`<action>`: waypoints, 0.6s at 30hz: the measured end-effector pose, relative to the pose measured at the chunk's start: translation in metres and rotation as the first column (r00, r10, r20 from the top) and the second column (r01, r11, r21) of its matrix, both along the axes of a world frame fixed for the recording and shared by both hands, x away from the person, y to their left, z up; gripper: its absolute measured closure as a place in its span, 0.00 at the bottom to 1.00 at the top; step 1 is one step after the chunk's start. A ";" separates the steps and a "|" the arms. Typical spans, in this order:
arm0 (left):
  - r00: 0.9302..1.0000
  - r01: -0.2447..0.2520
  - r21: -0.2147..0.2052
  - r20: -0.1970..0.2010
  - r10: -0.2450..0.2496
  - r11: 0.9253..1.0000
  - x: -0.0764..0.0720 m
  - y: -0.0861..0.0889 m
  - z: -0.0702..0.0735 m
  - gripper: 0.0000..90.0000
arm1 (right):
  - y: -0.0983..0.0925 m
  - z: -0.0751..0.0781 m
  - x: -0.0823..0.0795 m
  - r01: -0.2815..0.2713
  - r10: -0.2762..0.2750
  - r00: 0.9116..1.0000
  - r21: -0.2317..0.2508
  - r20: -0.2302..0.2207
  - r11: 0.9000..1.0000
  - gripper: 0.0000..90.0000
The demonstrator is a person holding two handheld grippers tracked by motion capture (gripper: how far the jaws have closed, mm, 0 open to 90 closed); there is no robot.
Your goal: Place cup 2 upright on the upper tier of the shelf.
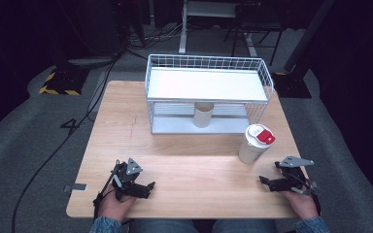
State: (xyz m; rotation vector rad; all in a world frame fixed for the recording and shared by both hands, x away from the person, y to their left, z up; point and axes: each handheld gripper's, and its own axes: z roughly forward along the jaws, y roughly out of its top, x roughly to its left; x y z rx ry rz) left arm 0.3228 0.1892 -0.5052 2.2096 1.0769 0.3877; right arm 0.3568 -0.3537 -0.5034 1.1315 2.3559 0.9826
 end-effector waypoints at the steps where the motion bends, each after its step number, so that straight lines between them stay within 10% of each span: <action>1: 1.000 0.000 0.000 0.000 0.000 1.000 0.000 0.000 0.000 0.00 | 0.000 0.000 0.000 0.000 0.000 1.000 0.000 0.000 1.000 0.07; 18: 1.000 0.002 0.007 0.004 -0.002 1.000 0.000 0.000 0.000 0.00 | 0.014 0.037 0.006 -0.036 0.027 0.995 0.095 0.100 0.995 0.01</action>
